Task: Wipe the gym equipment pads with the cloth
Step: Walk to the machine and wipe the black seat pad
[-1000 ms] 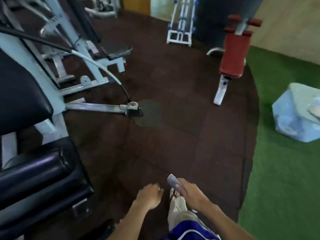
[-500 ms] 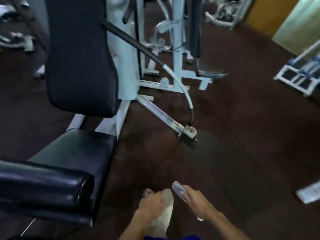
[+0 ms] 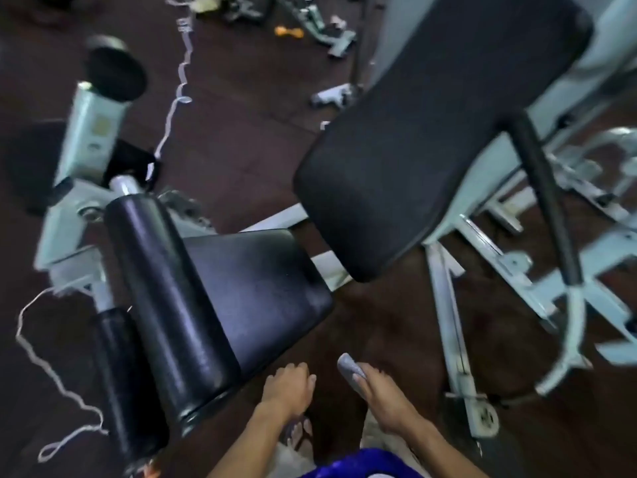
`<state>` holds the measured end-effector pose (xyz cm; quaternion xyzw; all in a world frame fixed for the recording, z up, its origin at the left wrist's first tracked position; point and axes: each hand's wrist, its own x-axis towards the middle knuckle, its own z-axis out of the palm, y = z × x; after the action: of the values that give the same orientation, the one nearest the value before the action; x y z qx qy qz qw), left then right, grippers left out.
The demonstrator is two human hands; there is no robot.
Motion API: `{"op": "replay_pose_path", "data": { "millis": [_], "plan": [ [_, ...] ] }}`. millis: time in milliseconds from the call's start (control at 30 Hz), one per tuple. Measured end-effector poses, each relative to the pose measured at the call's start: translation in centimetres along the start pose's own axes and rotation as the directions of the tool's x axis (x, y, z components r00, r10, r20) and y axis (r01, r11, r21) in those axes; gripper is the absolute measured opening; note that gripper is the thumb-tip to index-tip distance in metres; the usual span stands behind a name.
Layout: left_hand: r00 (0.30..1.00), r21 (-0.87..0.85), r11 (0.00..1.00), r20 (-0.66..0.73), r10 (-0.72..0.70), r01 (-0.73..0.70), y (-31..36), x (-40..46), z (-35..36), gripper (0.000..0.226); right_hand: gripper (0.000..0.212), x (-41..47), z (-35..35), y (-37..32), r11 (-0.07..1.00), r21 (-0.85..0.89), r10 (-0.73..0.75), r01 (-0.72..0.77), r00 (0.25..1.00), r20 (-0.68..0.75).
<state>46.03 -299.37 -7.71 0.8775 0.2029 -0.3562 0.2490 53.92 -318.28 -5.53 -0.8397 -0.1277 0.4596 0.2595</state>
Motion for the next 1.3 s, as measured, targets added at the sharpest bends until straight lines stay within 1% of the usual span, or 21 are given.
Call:
{"op": "replay_pose_path", "data": {
  "millis": [33, 133, 233, 333, 400, 467, 533, 600, 667, 733, 833, 867, 933, 1000, 1033, 1100, 1167, 1233, 1300],
  "plan": [
    [0.999, -0.031, 0.999, -0.024, -0.045, 0.044, 0.0, 0.5, -0.3, 0.040, 0.027, 1.4, -0.9, -0.7, 0.998, -0.065, -0.025, 0.027, 0.999, 0.033],
    [0.979, -0.143, 0.977, -0.105, -0.176, 0.161, 0.4, 1.8, -1.0, 0.037, 0.030, 5.8, -3.1, -1.7, 0.962, -0.233, -0.116, 0.141, 0.986, 0.119],
    [0.937, -0.276, 0.926, -0.162, -0.309, 0.258, 1.4, 3.4, -1.3, 0.034, 0.037, 9.9, -5.0, -2.1, 0.911, -0.354, -0.136, 0.210, 0.965, 0.222],
    [0.882, -0.362, 0.872, -0.209, -0.422, 0.331, 2.6, 4.9, -1.5, 0.032, 0.041, 13.6, -6.1, -1.8, 0.813, -0.513, -0.155, 0.274, 0.952, 0.263],
    [0.840, -0.402, 0.842, -0.255, -0.480, 0.359, 2.8, 6.3, -1.6, 0.032, 0.041, 16.0, -6.6, -2.0, 0.809, -0.498, -0.163, 0.311, 0.934, 0.318],
    [0.792, -0.416, 0.823, -0.307, -0.528, 0.387, 2.3, 7.8, -1.5, 0.036, 0.040, 18.2, -6.8, -2.1, 0.832, -0.439, -0.186, 0.338, 0.917, 0.354],
    [0.726, -0.406, 0.831, -0.425, -0.541, 0.381, 1.2, 9.3, -1.0, 0.042, 0.041, 20.3, -6.6, -2.3, 0.866, -0.352, -0.230, 0.355, 0.908, 0.351],
    [0.657, -0.375, 0.846, -0.535, -0.532, 0.380, -0.7, 10.8, -0.8, 0.043, 0.042, 22.6, -6.0, -2.8, 0.886, -0.287, -0.260, 0.363, 0.903, 0.341],
    [0.618, -0.340, 0.854, -0.590, -0.520, 0.394, -2.8, 12.3, -1.3, 0.043, 0.045, 24.8, -5.1, -3.8, 0.884, -0.256, -0.312, 0.392, 0.901, 0.302],
    [0.581, -0.302, 0.865, -0.646, -0.494, 0.400, -5.2, 13.8, -1.5, 0.044, 0.048, 27.1, -4.2, -5.5, 0.875, -0.216, -0.386, 0.434, 0.893, 0.232],
    [0.544, -0.304, 0.845, -0.658, -0.520, 0.440, -8.6, 15.6, -1.6, 0.049, 0.050, 30.5, -2.4, -8.6, 0.875, -0.133, -0.453, 0.466, 0.884, 0.116],
    [0.527, -0.315, 0.836, -0.662, -0.532, 0.448, -9.6, 15.9, -1.4, 0.051, 0.051, 31.8, -1.7, -9.6, 0.860, -0.120, -0.489, 0.496, 0.868, 0.084],
    [0.512, -0.329, 0.833, -0.669, -0.539, 0.446, -11.0, 16.7, -1.1, 0.055, 0.052, 34.0, -0.4, -11.7, 0.824, -0.096, -0.557, 0.558, 0.829, 0.039],
    [0.498, -0.347, 0.825, -0.670, -0.551, 0.446, -11.8, 17.6, -0.7, 0.056, 0.053, 36.1, 0.8, -13.4, 0.797, -0.095, -0.597, 0.597, 0.802, 0.034],
    [0.478, -0.367, 0.812, -0.668, -0.570, 0.454, -11.9, 18.0, -0.6, 0.058, 0.053, 37.1, 1.4, -14.0, 0.776, -0.125, -0.617, 0.619, 0.785, 0.054],
    [0.440, -0.401, 0.779, -0.658, -0.612, 0.482, -12.3, 18.9, -0.1, 0.060, 0.054, 38.7, 2.9, -14.2, 0.697, -0.199, -0.677, 0.689, 0.724, 0.135],
    [0.445, -0.358, 0.768, -0.653, -0.613, 0.532, -12.6, 19.5, 0.4, 0.061, 0.055, 39.4, 4.7, -13.1, 0.600, -0.263, -0.724, 0.756, 0.652, 0.223],
    [0.454, -0.310, 0.763, -0.656, -0.603, 0.567, -12.7, 19.8, 0.9, 0.060, 0.055, 38.7, 6.6, -10.4, 0.505, -0.369, -0.758, 0.781, 0.605, 0.244],
    [0.440, -0.306, 0.748, -0.655, -0.615, 0.589, -12.7, 20.1, 0.9, 0.059, 0.054, 36.4, 7.6, -6.6, 0.398, -0.466, -0.784, 0.790, 0.557, 0.275]
  ]
}}
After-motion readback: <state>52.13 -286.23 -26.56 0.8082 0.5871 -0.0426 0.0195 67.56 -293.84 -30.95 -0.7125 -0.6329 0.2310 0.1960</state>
